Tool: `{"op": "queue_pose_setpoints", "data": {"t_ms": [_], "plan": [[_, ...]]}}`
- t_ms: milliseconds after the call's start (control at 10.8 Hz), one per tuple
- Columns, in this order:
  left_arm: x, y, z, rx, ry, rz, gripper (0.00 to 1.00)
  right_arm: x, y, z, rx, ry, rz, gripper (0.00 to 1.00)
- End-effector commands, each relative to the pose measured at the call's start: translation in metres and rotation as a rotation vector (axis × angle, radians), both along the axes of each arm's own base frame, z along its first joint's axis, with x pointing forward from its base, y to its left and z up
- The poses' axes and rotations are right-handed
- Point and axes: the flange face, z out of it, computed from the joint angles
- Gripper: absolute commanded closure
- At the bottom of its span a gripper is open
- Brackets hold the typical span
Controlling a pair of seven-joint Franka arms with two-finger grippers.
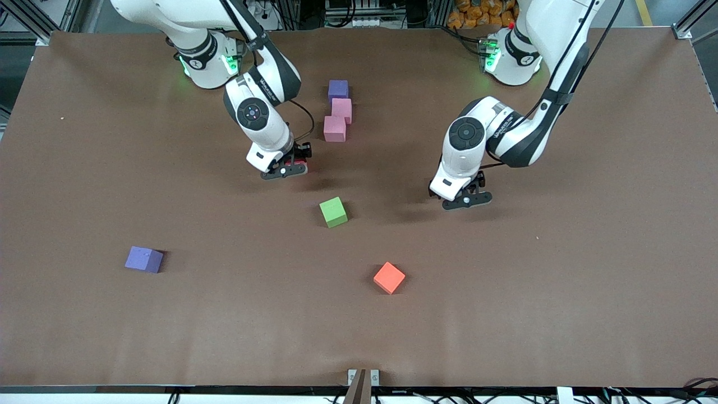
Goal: Arrange blocks into number 1
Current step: 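Place the red cube after pink with the right gripper while the left gripper grasps cyan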
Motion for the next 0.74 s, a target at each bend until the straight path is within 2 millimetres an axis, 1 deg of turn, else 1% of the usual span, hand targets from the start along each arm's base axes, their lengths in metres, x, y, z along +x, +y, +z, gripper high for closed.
{"op": "queue_pose_setpoints", "data": {"t_ms": [0,278,464,556,649], "plan": [[-0.007,0.002,-0.001,-0.005,-0.012,-0.028,0.0,-0.006,0.016,0.007,0.001,-0.01,-0.115,0.53],[-0.017,0.004,-0.011,0.004,0.011,-0.04,0.0,-0.013,0.049,0.022,0.007,-0.025,-0.225,0.5],[-0.021,0.005,-0.02,0.01,0.03,-0.044,0.0,-0.027,0.071,0.025,0.012,-0.03,-0.215,0.48],[-0.025,0.002,-0.027,0.009,0.043,-0.051,0.0,-0.035,0.08,0.025,0.011,-0.029,-0.201,0.48],[-0.025,0.0,-0.03,0.003,0.043,-0.053,0.0,-0.042,0.088,0.025,0.012,-0.03,-0.183,0.47]]}}
